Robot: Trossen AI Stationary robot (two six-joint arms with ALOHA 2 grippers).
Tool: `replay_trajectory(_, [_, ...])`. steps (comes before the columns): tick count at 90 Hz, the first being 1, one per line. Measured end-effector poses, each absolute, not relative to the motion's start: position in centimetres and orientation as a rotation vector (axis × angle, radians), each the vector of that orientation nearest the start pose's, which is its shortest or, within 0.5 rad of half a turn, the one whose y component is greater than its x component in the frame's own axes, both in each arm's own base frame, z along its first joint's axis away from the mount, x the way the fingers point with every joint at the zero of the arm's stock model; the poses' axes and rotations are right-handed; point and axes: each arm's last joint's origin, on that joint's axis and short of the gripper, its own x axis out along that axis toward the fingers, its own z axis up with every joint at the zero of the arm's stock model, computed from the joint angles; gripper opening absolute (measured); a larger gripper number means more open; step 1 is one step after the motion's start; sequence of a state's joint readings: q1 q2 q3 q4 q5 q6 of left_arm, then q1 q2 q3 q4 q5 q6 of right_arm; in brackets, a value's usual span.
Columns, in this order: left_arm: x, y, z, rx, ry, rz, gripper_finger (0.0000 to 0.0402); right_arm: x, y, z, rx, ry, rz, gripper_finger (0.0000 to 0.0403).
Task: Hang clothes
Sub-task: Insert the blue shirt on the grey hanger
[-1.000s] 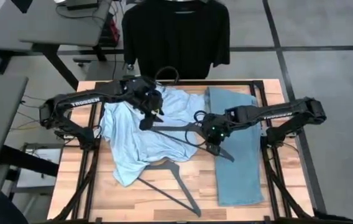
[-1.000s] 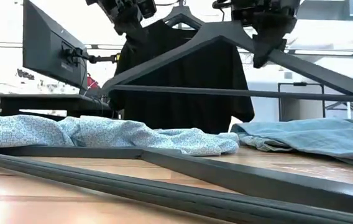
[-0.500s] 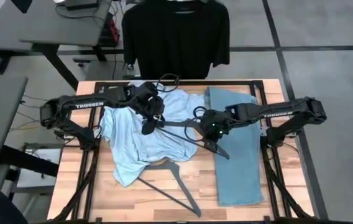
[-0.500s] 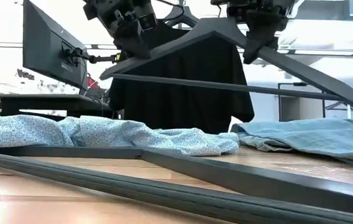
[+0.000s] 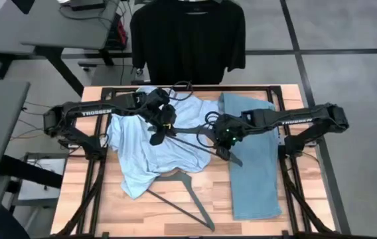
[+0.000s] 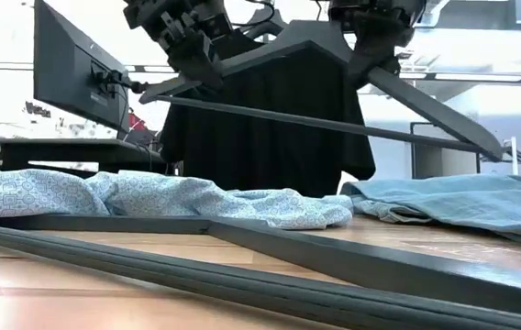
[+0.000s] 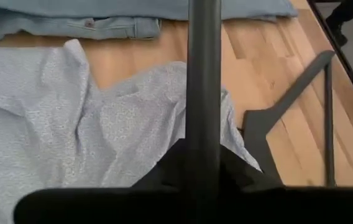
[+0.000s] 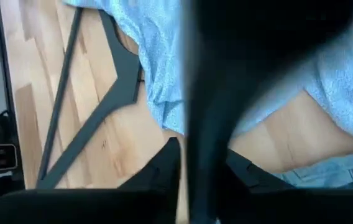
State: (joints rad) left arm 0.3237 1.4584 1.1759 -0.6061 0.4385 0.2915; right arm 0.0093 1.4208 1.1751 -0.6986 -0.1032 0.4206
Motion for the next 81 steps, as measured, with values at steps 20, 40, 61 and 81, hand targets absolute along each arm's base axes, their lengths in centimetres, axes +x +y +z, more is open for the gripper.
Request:
replay_trajectory(20, [27.8,8.7,29.3,-0.045,0.774,-0.217,0.0019,27.9,-0.5,31.3,0.516,0.912,-0.143,0.0144])
replay_trajectory(40, [25.4,9.4,32.4,-0.062,0.650,-0.157,0.0018,23.4,-0.7,36.1,0.511,0.680,-0.208,0.0167])
replay_trajectory(61, [23.8,9.6,34.5,-0.100,0.538,-0.129,0.0017,21.2,-0.4,35.6,0.481,0.518,-0.262,0.0203])
replay_trajectory(81, [23.6,9.8,34.8,-0.137,0.519,-0.100,0.0017,22.1,-0.4,32.7,0.479,0.460,-0.243,0.0230])
